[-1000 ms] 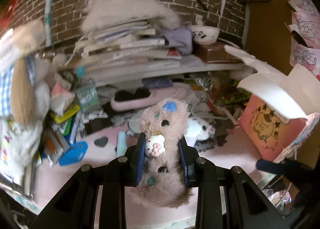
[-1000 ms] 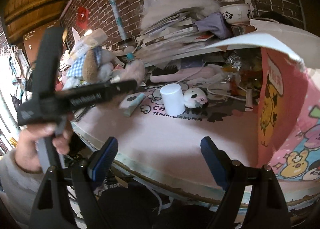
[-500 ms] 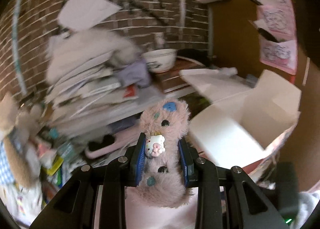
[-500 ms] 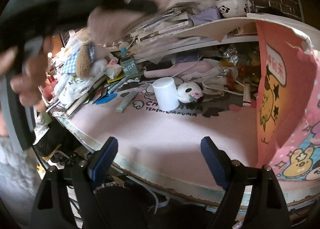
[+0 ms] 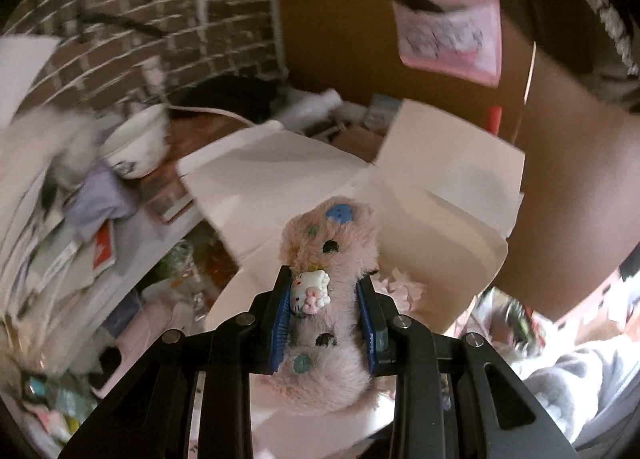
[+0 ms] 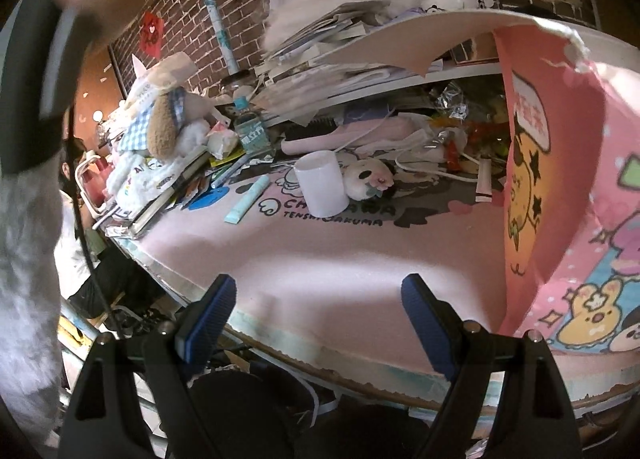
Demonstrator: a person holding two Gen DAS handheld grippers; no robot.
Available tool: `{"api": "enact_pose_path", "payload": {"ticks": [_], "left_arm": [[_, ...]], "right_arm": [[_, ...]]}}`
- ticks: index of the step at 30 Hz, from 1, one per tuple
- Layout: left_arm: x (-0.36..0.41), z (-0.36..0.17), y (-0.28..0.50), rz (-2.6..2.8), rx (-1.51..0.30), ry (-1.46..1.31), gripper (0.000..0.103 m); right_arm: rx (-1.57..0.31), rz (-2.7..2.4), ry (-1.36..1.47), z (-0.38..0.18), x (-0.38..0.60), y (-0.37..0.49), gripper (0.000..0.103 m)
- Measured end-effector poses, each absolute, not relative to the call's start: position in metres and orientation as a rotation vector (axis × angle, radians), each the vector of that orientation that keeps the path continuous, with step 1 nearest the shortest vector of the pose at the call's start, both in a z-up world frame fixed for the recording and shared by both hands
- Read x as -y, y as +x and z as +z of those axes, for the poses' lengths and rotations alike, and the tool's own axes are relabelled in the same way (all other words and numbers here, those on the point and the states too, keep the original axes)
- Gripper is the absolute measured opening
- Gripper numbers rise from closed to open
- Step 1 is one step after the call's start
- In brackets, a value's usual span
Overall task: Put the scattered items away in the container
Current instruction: 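Lift the plush strip and carry it over the white box, then open the left gripper to drop the plush strip into the box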
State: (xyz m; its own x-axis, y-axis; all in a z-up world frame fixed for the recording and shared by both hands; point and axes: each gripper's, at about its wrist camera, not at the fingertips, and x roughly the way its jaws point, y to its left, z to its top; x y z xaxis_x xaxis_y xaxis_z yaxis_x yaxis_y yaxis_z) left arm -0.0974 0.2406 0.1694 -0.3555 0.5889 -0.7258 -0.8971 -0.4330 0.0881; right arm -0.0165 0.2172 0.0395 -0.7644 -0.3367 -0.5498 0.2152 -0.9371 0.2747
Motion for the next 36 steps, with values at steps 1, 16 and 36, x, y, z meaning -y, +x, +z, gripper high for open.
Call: {"api": "enact_pose_path", "payload": {"ticks": [1,16,36], "left_arm": [[-0.251,0.167,-0.095,1.901,-0.639,-0.780,0.024],[-0.324,0.109,-0.106,1.824,-1.007,-0.967,0.027],[-0.284,0.167,-0.089,1.930,-0.786,-0.775,0.079]], "right_arm": [[0.285,-2.688,0.889,0.040,-0.218,-0.016,0.083],[0.344,-2.689,0.878,0.040,-0.227,-0.011,0.083],[0.358,-2.680,0.897,0.037,-0.229,-0.012,0.083]]}}
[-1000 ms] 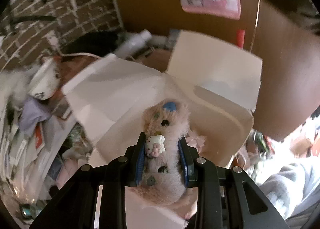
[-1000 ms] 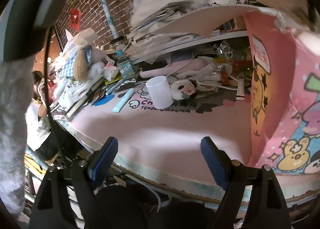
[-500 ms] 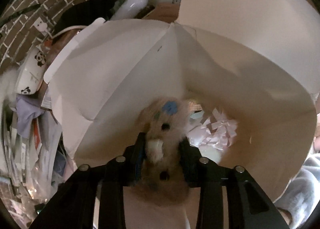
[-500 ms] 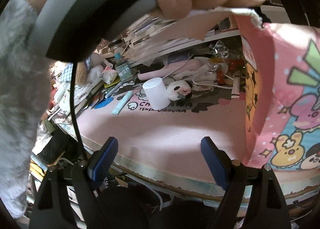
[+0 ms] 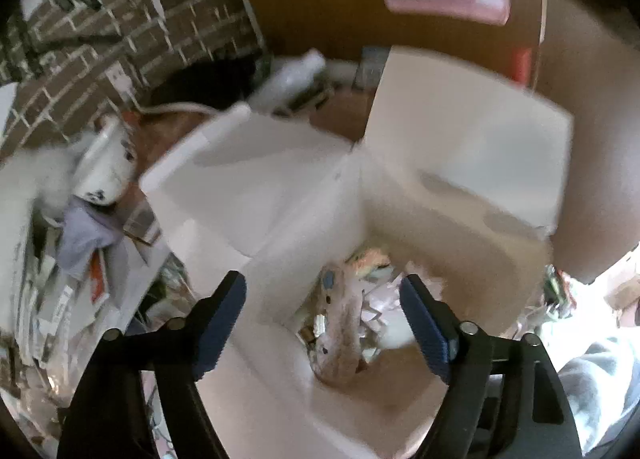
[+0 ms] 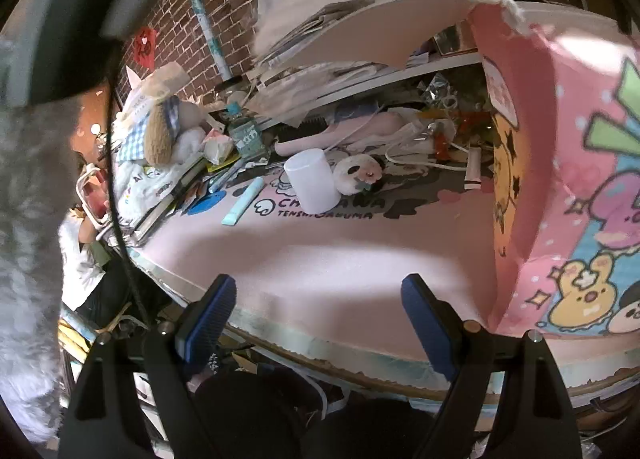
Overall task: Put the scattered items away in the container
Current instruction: 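Open the left gripper to drop the plush strip into the box, then withdraw the open left gripper from the box toward the desk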
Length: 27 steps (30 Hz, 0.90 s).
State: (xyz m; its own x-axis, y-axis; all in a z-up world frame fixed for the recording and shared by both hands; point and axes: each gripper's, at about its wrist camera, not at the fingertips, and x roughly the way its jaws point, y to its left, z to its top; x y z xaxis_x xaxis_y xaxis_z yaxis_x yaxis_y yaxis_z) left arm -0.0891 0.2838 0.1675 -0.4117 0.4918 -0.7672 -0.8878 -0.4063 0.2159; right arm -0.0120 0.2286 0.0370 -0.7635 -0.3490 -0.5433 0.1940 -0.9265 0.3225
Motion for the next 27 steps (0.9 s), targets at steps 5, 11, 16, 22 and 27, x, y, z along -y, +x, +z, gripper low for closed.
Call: {"api": "enact_pose_path", "payload": {"ticks": [5,11,16,22,27], "left_arm": [[-0.252,0.198,-0.082,2.010,-0.692,-0.668,0.090],[-0.200,0.215,-0.071,2.148,-0.613,-0.577,0.091],[-0.149,0.209,-0.072,2.329,-0.564,-0.559,0.097],[-0.081,0.190,-0.078,2.534,-0.465,-0.596,0.101],[-0.026,0.158,-0.083,2.687,-0.339,-0.670,0.101]], "right_arm": [[0.352,-2.680,0.901,0.036,-0.227,-0.013,0.083],[0.312,-2.695,0.896,0.037,-0.218,-0.017,0.083],[0.228,-2.721,0.874,0.040,-0.204,-0.020,0.083],[0.170,-2.716,0.866,0.041,-0.187,-0.027,0.083],[0.098,-2.732,0.857,0.043,-0.174,-0.038,0.083]]}}
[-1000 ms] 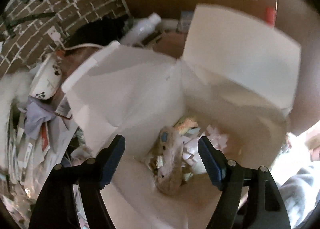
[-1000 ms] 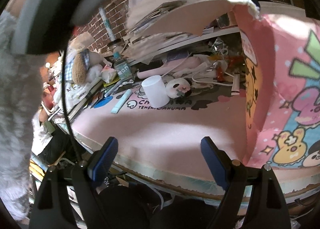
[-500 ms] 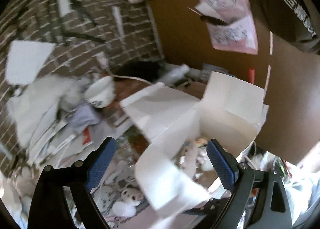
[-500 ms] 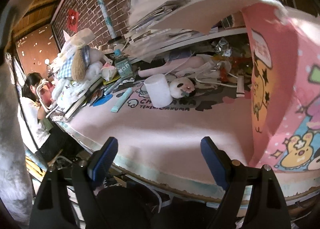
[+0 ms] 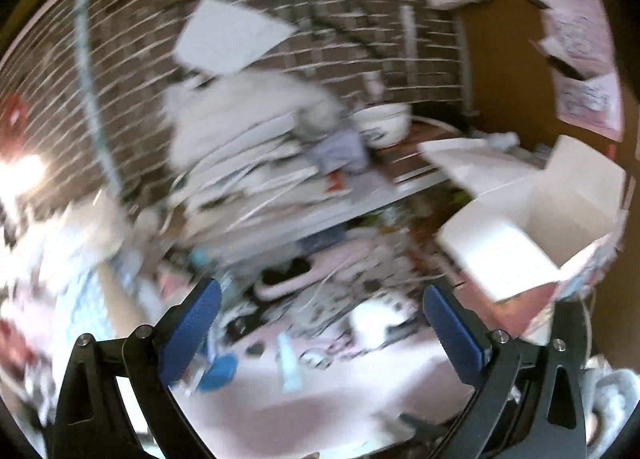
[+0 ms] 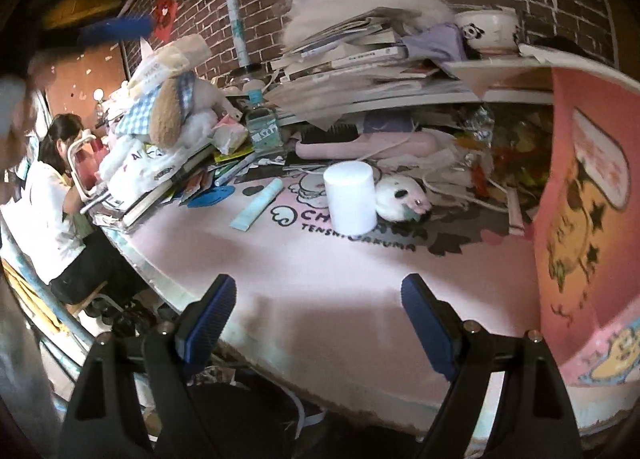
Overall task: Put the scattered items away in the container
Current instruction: 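Withdraw the open left gripper from the box toward the desk, then grasp the white cylinder with the right gripper and lift it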
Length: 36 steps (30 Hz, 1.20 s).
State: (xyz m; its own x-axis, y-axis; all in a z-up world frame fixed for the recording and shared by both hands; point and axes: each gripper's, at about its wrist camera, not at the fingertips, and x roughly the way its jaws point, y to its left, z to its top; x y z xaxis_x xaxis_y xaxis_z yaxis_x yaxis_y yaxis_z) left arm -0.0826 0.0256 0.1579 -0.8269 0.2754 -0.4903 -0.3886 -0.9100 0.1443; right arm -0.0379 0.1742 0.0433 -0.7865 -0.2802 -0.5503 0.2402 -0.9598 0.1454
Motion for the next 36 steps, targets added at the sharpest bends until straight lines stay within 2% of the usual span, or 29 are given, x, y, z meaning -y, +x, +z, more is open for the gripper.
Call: {"api": "enact_pose_path", "payload": {"ticks": [6,12,18,25,28,30,36], "left_arm": [[0.015,0.110,-0.079,2.811,-0.206,-0.757,0.101],[0.033,0.085,-0.068,2.813,-0.103,-0.807,0.101],[0.036,0.078,-0.064,2.798,-0.085,-0.827,0.101],[0.034,0.078,-0.063,2.781,-0.075,-0.820,0.101],[0.032,0.077,-0.064,2.776,-0.076,-0.825,0.101],[0.032,0.077,-0.064,2.772,-0.071,-0.827,0.101],[0.029,0.075,-0.066,2.761,-0.068,-0.838,0.101]], "right_arm": [[-0.056,-2.804,0.844,0.046,-0.154,-0.059,0.083],[-0.163,-2.873,0.857,0.046,-0.139,-0.086,0.083],[-0.217,-2.972,0.873,0.047,-0.134,-0.113,0.083],[-0.187,-2.942,0.944,0.040,-0.134,-0.138,0.080],[-0.196,-2.939,0.948,0.040,-0.133,-0.141,0.070],[-0.217,-2.935,0.951,0.040,-0.131,-0.142,0.057],[-0.217,-2.920,0.964,0.040,-0.131,-0.143,0.041]]}}
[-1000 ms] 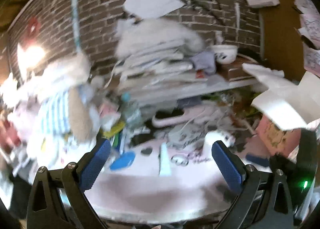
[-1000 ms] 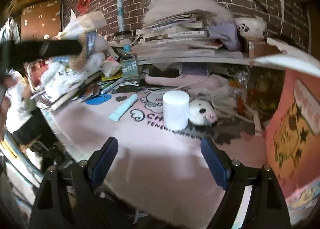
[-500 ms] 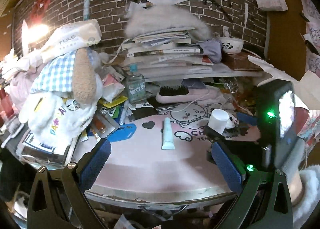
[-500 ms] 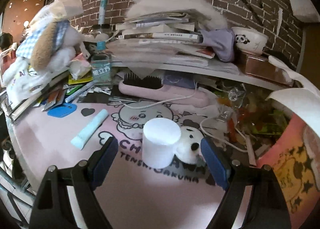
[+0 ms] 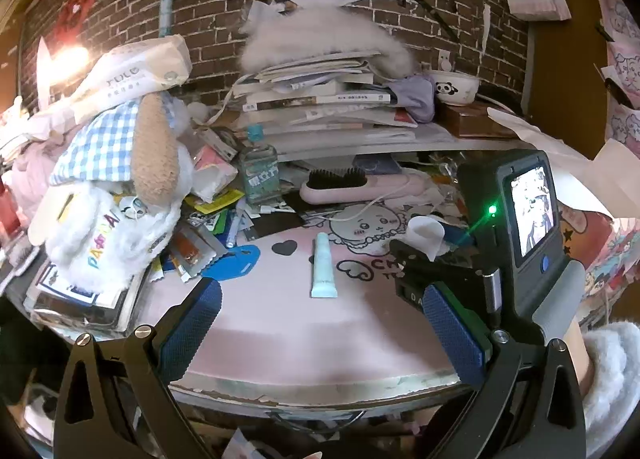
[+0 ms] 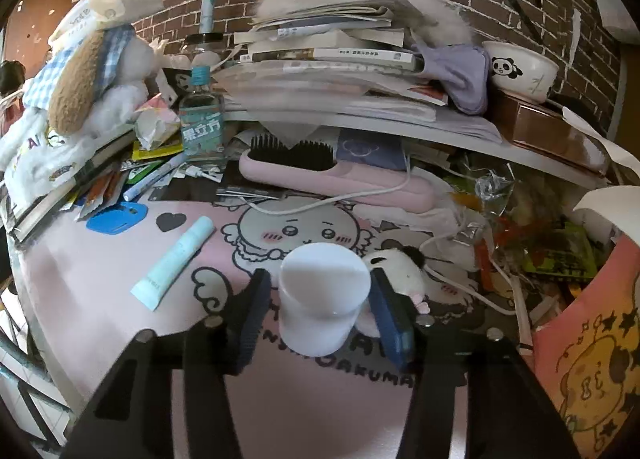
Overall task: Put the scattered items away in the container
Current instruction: 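Grasp the white cylinder with the right gripper and lift it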
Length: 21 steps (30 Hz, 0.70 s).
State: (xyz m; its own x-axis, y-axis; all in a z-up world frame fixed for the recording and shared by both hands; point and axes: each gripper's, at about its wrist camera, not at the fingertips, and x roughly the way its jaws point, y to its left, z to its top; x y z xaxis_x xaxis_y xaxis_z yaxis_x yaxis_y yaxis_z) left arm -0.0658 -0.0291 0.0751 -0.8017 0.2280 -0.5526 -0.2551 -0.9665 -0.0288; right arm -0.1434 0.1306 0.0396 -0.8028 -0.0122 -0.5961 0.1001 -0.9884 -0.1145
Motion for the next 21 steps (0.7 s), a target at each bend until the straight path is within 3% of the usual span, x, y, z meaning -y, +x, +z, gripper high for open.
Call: {"api": "enact_pose_path", "payload": {"ticks": [21], "left_arm": [[0.031,0.056,-0.079,2.752,-0.080,-0.932,0.101]], "right_arm": [[-0.195,-2.911,0.852,0.062,-0.131,-0.125,0.038]]}}
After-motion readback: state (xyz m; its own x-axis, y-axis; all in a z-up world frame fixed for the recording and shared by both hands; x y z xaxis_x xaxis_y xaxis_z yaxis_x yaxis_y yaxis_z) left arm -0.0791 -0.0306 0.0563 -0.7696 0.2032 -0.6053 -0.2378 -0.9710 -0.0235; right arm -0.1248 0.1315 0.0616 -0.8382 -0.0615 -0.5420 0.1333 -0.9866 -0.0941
